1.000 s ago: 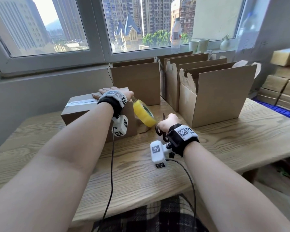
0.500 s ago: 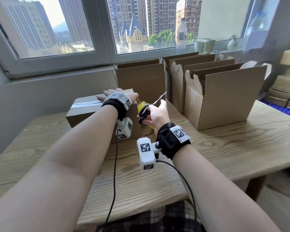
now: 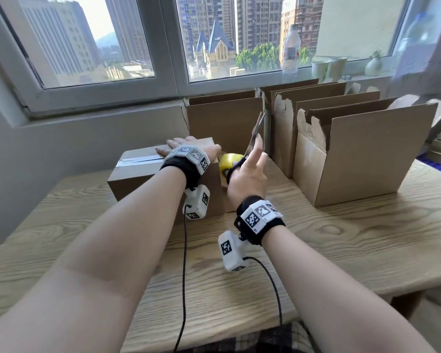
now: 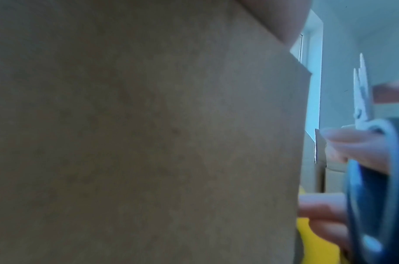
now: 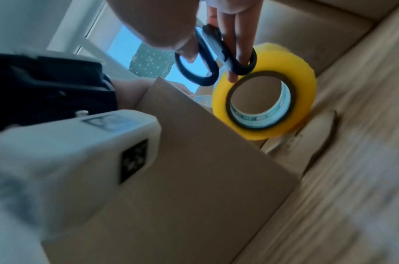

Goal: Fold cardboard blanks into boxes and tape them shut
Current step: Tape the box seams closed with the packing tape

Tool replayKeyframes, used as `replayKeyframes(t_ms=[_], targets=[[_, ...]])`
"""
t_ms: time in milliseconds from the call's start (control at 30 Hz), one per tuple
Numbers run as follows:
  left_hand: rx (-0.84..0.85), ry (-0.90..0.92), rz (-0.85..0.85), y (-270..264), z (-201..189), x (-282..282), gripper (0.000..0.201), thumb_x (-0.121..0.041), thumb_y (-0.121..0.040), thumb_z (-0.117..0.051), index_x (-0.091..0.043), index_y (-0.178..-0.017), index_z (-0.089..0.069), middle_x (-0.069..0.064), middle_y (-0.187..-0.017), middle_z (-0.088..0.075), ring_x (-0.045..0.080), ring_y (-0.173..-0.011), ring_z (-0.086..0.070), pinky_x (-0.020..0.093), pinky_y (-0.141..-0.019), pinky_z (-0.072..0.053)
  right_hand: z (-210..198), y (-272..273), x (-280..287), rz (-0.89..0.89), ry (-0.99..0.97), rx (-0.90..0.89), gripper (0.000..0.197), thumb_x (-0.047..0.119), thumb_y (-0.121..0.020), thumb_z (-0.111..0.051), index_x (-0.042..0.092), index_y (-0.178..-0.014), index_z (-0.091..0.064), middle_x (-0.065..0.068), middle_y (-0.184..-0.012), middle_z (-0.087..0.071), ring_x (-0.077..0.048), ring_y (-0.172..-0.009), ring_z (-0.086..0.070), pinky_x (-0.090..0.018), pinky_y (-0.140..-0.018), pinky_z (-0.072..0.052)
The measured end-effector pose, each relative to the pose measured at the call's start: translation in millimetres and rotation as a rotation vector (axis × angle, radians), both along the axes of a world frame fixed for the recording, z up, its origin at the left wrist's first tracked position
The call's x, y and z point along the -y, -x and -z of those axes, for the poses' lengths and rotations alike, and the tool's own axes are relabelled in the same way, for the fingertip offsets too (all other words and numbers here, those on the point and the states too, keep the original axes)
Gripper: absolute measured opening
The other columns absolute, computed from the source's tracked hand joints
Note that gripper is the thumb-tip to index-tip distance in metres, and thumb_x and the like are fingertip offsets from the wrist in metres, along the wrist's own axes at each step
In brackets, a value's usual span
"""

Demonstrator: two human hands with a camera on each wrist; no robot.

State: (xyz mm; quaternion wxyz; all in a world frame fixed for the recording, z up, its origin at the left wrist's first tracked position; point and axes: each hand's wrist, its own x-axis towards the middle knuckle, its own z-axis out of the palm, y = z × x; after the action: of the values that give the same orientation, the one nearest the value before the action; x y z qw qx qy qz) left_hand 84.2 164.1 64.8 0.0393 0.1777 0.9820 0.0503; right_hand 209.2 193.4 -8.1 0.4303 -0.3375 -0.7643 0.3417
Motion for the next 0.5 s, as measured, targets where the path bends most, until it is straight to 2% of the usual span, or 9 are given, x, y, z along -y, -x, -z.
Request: replayKeyframes(t_ms=[100,200,333,433,500], targets=[[0.003,-0.015,-0.016,-2,-1,-2,0.096,-0.073,-0.077,-0.048,-0.013,-0.15,-0.029,0.018,-0.157,-0.025,0.036,-0.147,-0.015,0.065,-0.114,-0.007,0,9,-24,-0.005,-0.014,0.025,0.074,0.005,-0.093,-0.044,0.028,-0.156,-0.012,-0.008,-0.121,-0.039,-0.027,-0.074,-0.052,-0.035,-0.067,-0.039],[-0.001,-0.02,-0.033,0,0,-3,0.098,-0.073,-0.075,-0.048,-0.013,-0.15,-0.03,0.018,-0.157,-0.026,0.036,-0.147,-0.015,0.066,-0.114,-0.006,4,16,-43,-0.078,0.014,0.101,0.072,0.007,-0.096,-0.042,0.032,-0.157,-0.012,-0.008,-0.122,-0.04,-0.029,-0.084,-0.056,-0.035,-0.074,-0.043],[0.007,-0.027,-0.05,6,1,-5,0.097,-0.072,-0.071,-0.048,-0.014,-0.148,-0.033,0.017,-0.154,-0.031,0.037,-0.145,-0.018,0.067,-0.113,-0.008,7,18,-51,-0.104,-0.003,0.126,0.072,0.008,-0.097,-0.042,0.029,-0.158,-0.012,-0.008,-0.123,-0.041,-0.03,-0.091,-0.057,-0.039,-0.081,-0.047],[0.004,-0.017,-0.055,5,1,-6,0.095,-0.072,-0.07,-0.048,-0.014,-0.144,-0.037,0.017,-0.149,-0.037,0.038,-0.14,-0.026,0.064,-0.112,-0.014,5,17,-50,-0.065,0.033,0.055,0.065,0.009,-0.098,-0.044,0.02,-0.157,-0.019,-0.012,-0.134,-0.047,-0.031,-0.113,-0.055,-0.04,-0.095,-0.043],[-0.006,-0.016,-0.052,4,1,-7,0.091,-0.071,-0.07,-0.048,-0.014,-0.141,-0.039,0.017,-0.144,-0.042,0.038,-0.135,-0.031,0.062,-0.112,-0.017,6,17,-51,-0.061,0.093,-0.05,0.058,0.008,-0.097,-0.05,0.012,-0.152,-0.032,-0.013,-0.141,-0.05,-0.029,-0.127,-0.049,-0.035,-0.105,-0.036]])
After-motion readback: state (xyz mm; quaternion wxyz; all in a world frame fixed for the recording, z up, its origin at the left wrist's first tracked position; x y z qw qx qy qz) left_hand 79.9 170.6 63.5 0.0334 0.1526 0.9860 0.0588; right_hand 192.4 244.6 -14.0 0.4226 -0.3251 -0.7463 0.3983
